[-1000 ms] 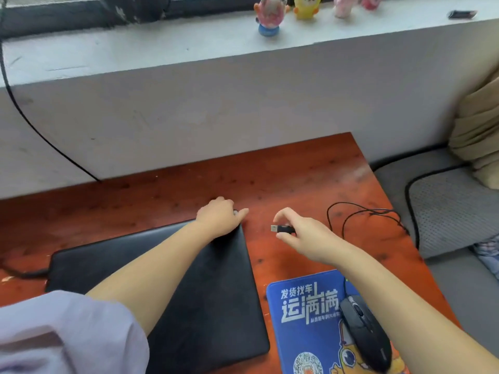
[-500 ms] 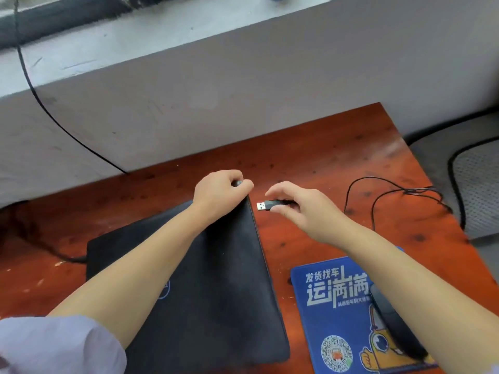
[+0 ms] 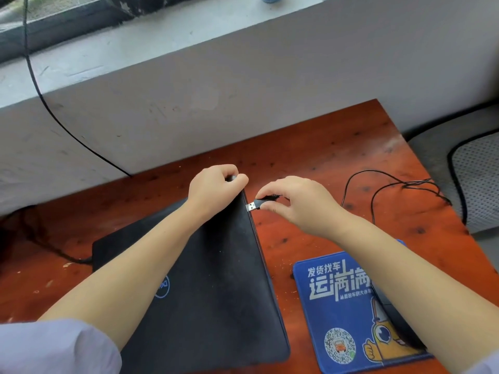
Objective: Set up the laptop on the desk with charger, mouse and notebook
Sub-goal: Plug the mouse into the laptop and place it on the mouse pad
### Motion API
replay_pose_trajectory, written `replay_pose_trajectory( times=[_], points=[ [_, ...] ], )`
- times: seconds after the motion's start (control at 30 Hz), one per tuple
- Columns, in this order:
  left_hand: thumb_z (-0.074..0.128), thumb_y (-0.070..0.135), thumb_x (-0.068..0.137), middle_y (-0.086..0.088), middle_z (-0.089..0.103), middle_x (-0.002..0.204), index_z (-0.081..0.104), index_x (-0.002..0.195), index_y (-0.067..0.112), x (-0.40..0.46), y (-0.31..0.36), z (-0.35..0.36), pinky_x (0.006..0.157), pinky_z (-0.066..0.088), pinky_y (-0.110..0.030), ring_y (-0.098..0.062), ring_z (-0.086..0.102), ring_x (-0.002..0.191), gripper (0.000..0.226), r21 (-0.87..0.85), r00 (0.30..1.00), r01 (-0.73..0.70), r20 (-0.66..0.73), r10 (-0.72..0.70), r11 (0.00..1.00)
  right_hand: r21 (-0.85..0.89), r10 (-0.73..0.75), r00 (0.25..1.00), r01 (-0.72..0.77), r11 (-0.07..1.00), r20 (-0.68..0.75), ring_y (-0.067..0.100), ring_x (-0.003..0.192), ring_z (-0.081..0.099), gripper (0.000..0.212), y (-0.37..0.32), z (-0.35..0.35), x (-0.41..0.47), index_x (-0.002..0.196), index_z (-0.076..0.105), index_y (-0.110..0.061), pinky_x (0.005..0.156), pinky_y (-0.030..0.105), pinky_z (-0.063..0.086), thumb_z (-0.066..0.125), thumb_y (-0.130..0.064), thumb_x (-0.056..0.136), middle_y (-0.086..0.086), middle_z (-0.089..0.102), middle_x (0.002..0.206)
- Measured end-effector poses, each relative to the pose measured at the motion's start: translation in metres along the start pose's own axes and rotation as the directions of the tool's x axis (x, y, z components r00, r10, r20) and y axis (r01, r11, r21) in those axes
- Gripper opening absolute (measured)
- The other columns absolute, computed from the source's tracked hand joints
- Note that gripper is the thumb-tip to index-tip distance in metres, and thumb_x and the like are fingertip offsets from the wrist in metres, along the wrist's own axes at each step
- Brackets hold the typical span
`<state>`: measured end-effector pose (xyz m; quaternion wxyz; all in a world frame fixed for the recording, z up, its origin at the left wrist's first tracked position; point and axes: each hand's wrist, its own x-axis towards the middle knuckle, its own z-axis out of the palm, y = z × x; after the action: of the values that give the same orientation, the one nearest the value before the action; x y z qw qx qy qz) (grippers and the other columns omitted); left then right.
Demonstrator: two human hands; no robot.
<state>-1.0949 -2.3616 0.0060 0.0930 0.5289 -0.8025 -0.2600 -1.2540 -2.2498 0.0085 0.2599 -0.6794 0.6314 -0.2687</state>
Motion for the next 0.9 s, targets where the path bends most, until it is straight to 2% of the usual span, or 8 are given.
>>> replay_pose_trajectory(
  times=[0.2, 0.3, 0.4, 0.6, 0.7, 0.83, 0.9],
  points=[
    [0.041, 0.039, 0.069, 0.003, 0.039, 0.048, 0.052, 0.062, 0.010, 0.001, 0.000, 0.003, 0.051, 0.032, -0.028, -0.011, 0.039, 0.051, 0.032, 0.018, 1.000, 0.010, 0.007, -0.010, 1.000, -0.205, -0.104, 0.994, 0.100, 0.974, -0.010, 0.016, 0.087, 0.054, 0.018, -0.003, -0.003, 0.003, 0.102, 0.065, -0.029, 0.061, 0.027, 0.038, 0.057, -0.036, 0.087, -0.007, 0.063, 0.082],
    [0.041, 0.040, 0.069, 0.003, 0.041, 0.049, 0.054, 0.063, 0.010, 0.001, 0.001, 0.006, 0.052, 0.032, -0.028, -0.012, 0.040, 0.052, 0.033, 0.021, 1.000, 0.007, 0.019, -0.007, 1.000, -0.233, -0.098, 0.994, 0.106, 0.967, 0.044, 0.015, 0.087, 0.054, 0.018, -0.003, -0.006, 0.006, 0.102, 0.065, -0.032, 0.062, 0.026, 0.036, 0.056, -0.038, 0.087, -0.009, 0.061, 0.081],
    [0.041, 0.040, 0.069, 0.003, 0.041, 0.049, 0.054, 0.063, 0.010, 0.001, 0.001, 0.008, 0.051, 0.032, -0.028, -0.011, 0.040, 0.052, 0.033, 0.021, 1.000, 0.002, 0.016, -0.002, 1.000, -0.162, -0.052, 0.995, 0.065, 0.985, 0.083, 0.013, 0.090, 0.055, 0.019, 0.000, -0.008, 0.007, 0.104, 0.063, -0.034, 0.066, 0.030, 0.042, 0.055, -0.038, 0.088, -0.009, 0.064, 0.088],
    [0.041, 0.039, 0.069, 0.003, 0.040, 0.049, 0.050, 0.060, 0.012, 0.003, 0.000, 0.006, 0.050, 0.031, -0.028, -0.011, 0.039, 0.051, 0.030, 0.032, 1.000, 0.007, 0.014, -0.008, 0.999, -0.096, -0.028, 0.999, 0.024, 0.995, -0.034, 0.017, 0.086, 0.055, 0.019, -0.001, 0.004, -0.002, 0.104, 0.065, -0.028, 0.069, 0.034, 0.047, 0.058, -0.033, 0.087, -0.006, 0.063, 0.087],
    [0.042, 0.039, 0.068, 0.003, 0.040, 0.049, 0.050, 0.061, 0.010, 0.003, -0.001, 0.007, 0.050, 0.031, -0.028, -0.012, 0.039, 0.052, 0.031, 0.028, 1.000, 0.008, 0.017, -0.008, 1.000, 0.009, -0.025, 0.999, 0.025, 1.000, 0.026, 0.010, 0.074, 0.047, 0.018, 0.004, 0.002, 0.003, 0.103, 0.067, -0.028, 0.068, 0.031, 0.044, 0.061, -0.029, 0.086, -0.010, 0.059, 0.083],
    [0.041, 0.039, 0.069, 0.002, 0.039, 0.048, 0.046, 0.057, 0.015, 0.002, 0.000, 0.006, 0.049, 0.030, -0.027, -0.011, 0.039, 0.051, 0.027, 0.026, 1.000, 0.007, 0.023, -0.007, 1.000, 0.243, 0.028, 0.999, -0.035, 0.969, 0.032, 0.014, 0.080, 0.058, 0.018, 0.007, 0.006, 0.001, 0.102, 0.069, -0.020, 0.076, 0.026, 0.045, 0.064, -0.020, 0.085, -0.002, 0.070, 0.095],
    [0.041, 0.039, 0.068, 0.002, 0.040, 0.048, 0.046, 0.056, 0.016, 0.002, 0.000, 0.006, 0.050, 0.030, -0.028, -0.012, 0.040, 0.052, 0.026, 0.027, 1.000, 0.009, 0.028, -0.010, 1.000, 0.256, 0.037, 0.999, -0.038, 0.966, 0.008, 0.013, 0.081, 0.059, 0.019, 0.006, 0.012, 0.000, 0.103, 0.069, -0.019, 0.077, 0.029, 0.046, 0.065, -0.020, 0.085, -0.001, 0.071, 0.096]
  ],
)
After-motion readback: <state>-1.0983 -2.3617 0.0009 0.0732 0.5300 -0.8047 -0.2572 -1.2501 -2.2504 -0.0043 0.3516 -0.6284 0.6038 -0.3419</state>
